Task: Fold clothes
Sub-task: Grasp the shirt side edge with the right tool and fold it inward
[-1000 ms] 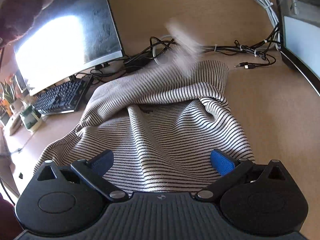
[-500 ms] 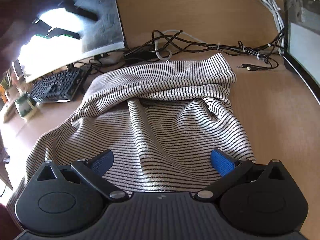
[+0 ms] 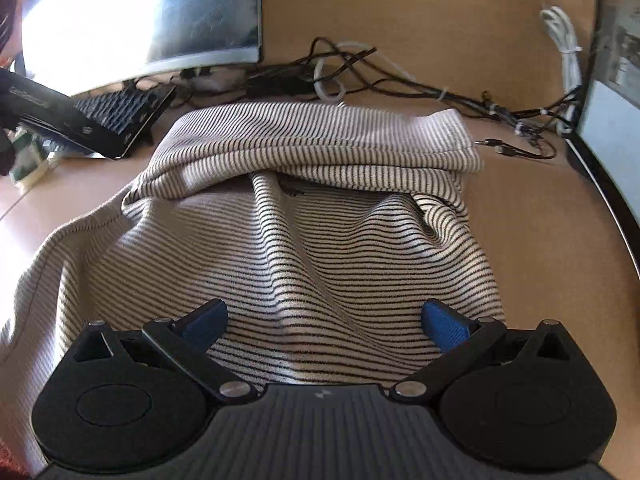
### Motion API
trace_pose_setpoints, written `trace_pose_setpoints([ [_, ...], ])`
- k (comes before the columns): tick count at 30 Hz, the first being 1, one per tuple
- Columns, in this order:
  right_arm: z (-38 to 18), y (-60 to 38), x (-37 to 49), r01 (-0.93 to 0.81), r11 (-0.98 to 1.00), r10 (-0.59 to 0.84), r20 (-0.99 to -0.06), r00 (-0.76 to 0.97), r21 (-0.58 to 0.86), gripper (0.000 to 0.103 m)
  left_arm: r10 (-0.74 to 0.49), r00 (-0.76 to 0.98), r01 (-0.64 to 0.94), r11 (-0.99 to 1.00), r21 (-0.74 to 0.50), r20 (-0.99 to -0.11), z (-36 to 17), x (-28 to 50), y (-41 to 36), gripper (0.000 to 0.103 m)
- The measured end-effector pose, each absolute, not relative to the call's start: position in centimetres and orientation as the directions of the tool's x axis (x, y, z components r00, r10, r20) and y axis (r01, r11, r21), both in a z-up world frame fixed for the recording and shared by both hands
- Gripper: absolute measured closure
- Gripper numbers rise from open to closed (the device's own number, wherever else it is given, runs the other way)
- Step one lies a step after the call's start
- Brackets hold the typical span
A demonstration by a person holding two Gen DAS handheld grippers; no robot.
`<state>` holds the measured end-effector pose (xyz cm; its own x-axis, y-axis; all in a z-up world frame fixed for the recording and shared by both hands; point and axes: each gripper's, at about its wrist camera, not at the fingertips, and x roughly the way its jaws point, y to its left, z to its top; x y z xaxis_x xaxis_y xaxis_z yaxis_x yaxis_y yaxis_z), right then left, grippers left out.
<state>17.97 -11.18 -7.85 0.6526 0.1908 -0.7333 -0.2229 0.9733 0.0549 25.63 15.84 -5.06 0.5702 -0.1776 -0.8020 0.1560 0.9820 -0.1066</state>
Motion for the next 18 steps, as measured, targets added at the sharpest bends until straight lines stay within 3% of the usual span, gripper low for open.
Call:
trace_pose_setpoints([
  [4, -4.7, -13.6, 19.3, -0.192, 0.979, 0.183, -0.711, 0.679, 0.068, 0.0, -0.178, 0.561, 0.188, 0.978, -0.084, -0.808, -6.6, 26.0, 13.9, 0.005],
  [8, -2.0, -17.1, 22.4, -0.033, 0.995, 0.088, -0.65, 0.755, 0.096, 0.002, -0.142, 0.552, 0.177, 0.983, -0.051, -0.821, -8.0, 26.7, 13.0, 0.005],
  [10, -1.6, -18.6, 24.6, 0.033, 0.989, 0.065, -0.634, 0.771, 0.142, 0.016, -0.105, 0.553, 0.152, 0.988, -0.023, -0.826, -8.5, 27.1, 13.3, 0.005],
  [12, -2.2, -19.8, 26.9, 0.089, 0.979, 0.048, -0.635, 0.771, 0.182, 0.037, -0.067, 0.562, 0.116, 0.993, -0.001, -0.825, -8.5, 27.5, 14.0, 0.005],
  [13, -2.7, -20.2, 28.0, 0.105, 0.972, 0.055, -0.642, 0.764, 0.209, 0.043, -0.065, 0.562, 0.105, 0.994, -0.008, -0.825, -8.4, 27.5, 14.5, 0.005],
  [15, -3.9, -20.6, 30.1, 0.122, 0.956, 0.087, -0.659, 0.747, 0.265, 0.044, -0.07, 0.559, 0.091, 0.996, -0.023, -0.826, -8.0, 27.4, 15.4, 0.004],
  [17, -5.3, -20.3, 31.8, 0.115, 0.94, 0.144, -0.678, 0.721, 0.322, 0.061, -0.066, 0.56, 0.093, 0.996, -0.017, -0.826, -7.8, 27.3, 15.8, 0.002],
  [18, -5.4, -19.9, 31.9, 0.103, 0.938, 0.161, -0.679, 0.716, 0.331, 0.076, -0.062, 0.562, 0.097, 0.995, -0.009, -0.825, -7.7, 27.3, 15.8, 0.002],
])
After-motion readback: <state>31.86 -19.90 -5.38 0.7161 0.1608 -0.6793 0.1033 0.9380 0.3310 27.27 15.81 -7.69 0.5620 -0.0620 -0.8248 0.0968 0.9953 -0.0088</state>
